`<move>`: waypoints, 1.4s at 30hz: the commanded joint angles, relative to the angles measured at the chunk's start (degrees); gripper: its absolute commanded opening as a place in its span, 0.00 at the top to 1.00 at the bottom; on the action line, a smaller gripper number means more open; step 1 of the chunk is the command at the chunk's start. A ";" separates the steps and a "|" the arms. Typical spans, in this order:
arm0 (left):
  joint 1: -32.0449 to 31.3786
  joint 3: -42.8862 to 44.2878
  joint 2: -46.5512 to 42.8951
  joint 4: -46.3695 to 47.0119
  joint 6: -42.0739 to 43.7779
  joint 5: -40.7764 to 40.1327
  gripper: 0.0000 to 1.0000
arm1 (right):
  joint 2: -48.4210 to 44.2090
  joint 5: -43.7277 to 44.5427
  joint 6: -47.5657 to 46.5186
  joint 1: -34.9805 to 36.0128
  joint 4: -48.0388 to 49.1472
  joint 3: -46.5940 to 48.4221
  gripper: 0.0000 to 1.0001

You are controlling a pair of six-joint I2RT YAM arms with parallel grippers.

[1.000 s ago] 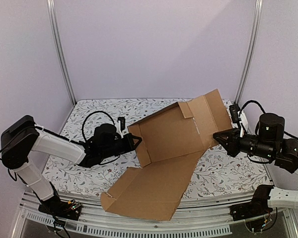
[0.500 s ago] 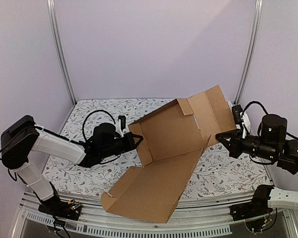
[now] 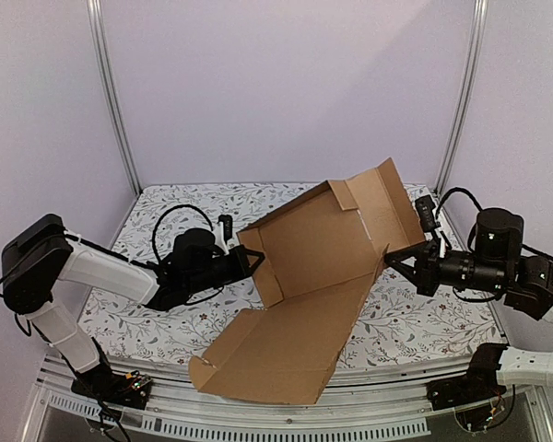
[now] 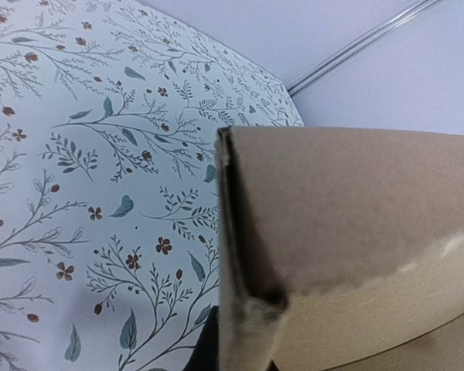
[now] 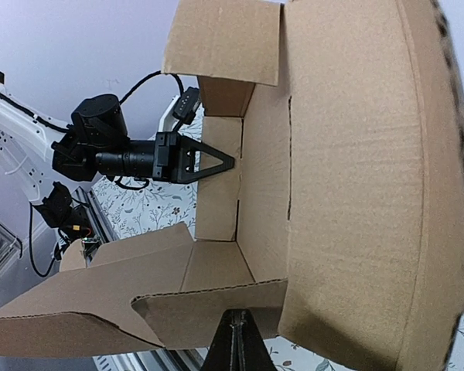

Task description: Fold the paper box

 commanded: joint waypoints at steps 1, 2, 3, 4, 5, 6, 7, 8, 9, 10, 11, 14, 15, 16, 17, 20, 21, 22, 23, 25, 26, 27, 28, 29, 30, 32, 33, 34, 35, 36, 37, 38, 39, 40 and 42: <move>-0.28 1.68 -0.23 0.10 0.58 0.25 1.00 | 1.20 -2.33 2.04 0.48 3.85 -1.33 1.00; -0.39 1.76 -0.38 0.01 0.82 0.03 1.00 | 1.41 -1.31 2.30 0.48 4.16 -1.40 1.00; -0.60 1.81 -0.54 -0.07 1.08 -0.30 1.00 | 1.71 -0.47 2.57 0.50 4.55 -1.46 1.00; -0.78 1.85 -0.73 -0.36 1.32 -0.67 1.00 | 1.97 0.18 3.05 0.54 5.01 -1.46 1.00; -1.11 1.90 -1.05 -0.63 1.70 -1.07 1.00 | 2.41 0.49 3.54 0.56 5.40 -1.36 1.00; -1.39 2.05 -1.31 -0.93 2.22 -1.39 1.00 | 2.96 0.47 3.70 0.57 5.62 -1.19 1.00; -1.65 2.23 -1.58 -1.38 2.70 -1.72 1.00 | 4.05 0.39 3.90 0.72 6.03 -1.16 1.00; -1.99 2.47 -1.85 -1.75 3.15 -1.99 1.00 | 4.77 0.33 4.14 0.83 6.64 -1.20 1.00; -2.23 2.59 -2.04 -1.99 3.59 -2.15 1.00 | 5.65 0.17 4.49 1.02 7.54 -1.35 1.00; -2.34 2.68 -2.17 -2.06 3.84 -2.22 1.00 | 6.73 0.18 4.66 1.30 8.17 -1.41 1.00; -2.37 2.73 -2.28 -2.11 3.92 -2.12 1.00 | 7.38 0.19 4.87 1.54 8.57 -1.50 1.00; -2.35 2.76 -2.93 -2.12 4.39 -1.96 1.00 | 9.47 0.36 4.86 2.34 8.71 -1.51 1.00; -2.35 2.62 -3.29 -2.13 4.48 -2.03 1.00 | 9.91 0.52 4.77 2.56 8.27 -1.58 1.00; -2.29 2.46 -3.54 -2.12 4.62 -2.08 1.00 | 10.53 0.80 4.51 2.68 7.72 -1.71 1.00; -2.27 2.39 -3.98 -2.12 4.91 -2.10 1.00 | 11.12 1.03 4.38 2.81 7.14 -1.95 1.00; -2.14 2.21 -4.95 -2.12 5.47 -1.99 1.00 | 11.72 2.10 3.68 3.17 4.79 -2.65 1.00; -1.99 2.14 -5.14 -2.06 5.44 -1.78 1.00 | 11.75 2.31 3.27 3.28 3.80 -2.87 1.00; -1.72 1.93 -5.31 -1.73 5.34 -1.42 1.00 | 11.80 2.57 2.93 3.42 2.63 -2.99 1.00; -1.47 1.68 -5.39 -1.17 4.99 -1.00 1.00 | 11.90 3.06 2.39 3.54 1.29 -3.00 1.00; -0.94 1.43 -5.38 -0.14 4.44 0.17 1.00 | 12.34 4.02 1.76 3.87 -0.76 -3.15 1.00; -0.73 1.49 -5.34 0.02 4.30 0.77 1.00 | 12.31 4.33 1.48 3.96 -1.33 -3.32 1.00; -0.69 1.58 -5.39 0.02 4.37 1.09 1.00 | 12.22 4.60 1.38 4.04 -1.79 -3.47 1.00; -0.69 1.67 -5.44 -0.01 4.44 1.24 1.00 | 11.96 4.86 1.26 4.05 -2.24 -3.60 1.00; -0.68 1.68 -5.53 -0.01 4.50 1.27 1.00 | 11.72 5.05 1.24 4.06 -2.62 -3.51 1.00; -0.68 1.68 -5.54 -0.06 4.69 1.20 1.00 | 11.55 5.29 1.03 4.02 -3.14 -3.26 1.00; -0.68 1.80 -5.84 -0.72 5.47 0.63 1.00 | 11.08 5.87 0.75 4.00 -4.13 -2.46 1.00; -0.68 1.91 -5.91 -1.35 6.03 0.17 1.00 | 10.50 6.35 0.54 4.01 -4.62 -1.95 1.00; -0.68 1.94 -6.04 -1.94 6.74 -0.44 1.00 | 10.06 6.71 0.42 4.08 -5.07 -1.29 1.00; -0.68 1.94 -6.17 -2.63 7.39 -1.16 1.00 | 9.08 6.85 0.29 4.09 -5.67 -0.58 1.00; -0.68 1.90 -6.28 -3.22 8.19 -1.90 1.00 | 8.27 6.91 0.14 4.09 -6.22 0.26 1.00; -0.73 1.79 -6.36 -3.75 8.99 -2.74 1.00 | 7.65 6.94 -0.03 4.09 -6.66 1.09 1.00; -0.77 1.77 -6.48 -4.42 9.80 -3.64 1.00 | 6.67 6.89 -0.08 4.03 -7.32 1.87 0.99; -0.77 1.65 -6.52 -4.95 10.57 -4.41 1.00 | 6.09 6.87 -0.15 4.08 -7.79 2.65 0.97; -0.77 1.55 -6.64 -5.37 11.23 -5.20 1.00 | 5.28 6.92 -0.29 4.02 -8.36 3.31 0.96; -0.85 1.27 -6.89 -6.16 12.39 -7.20 1.00 | 3.93 6.87 -0.58 4.09 -9.69 4.72 0.93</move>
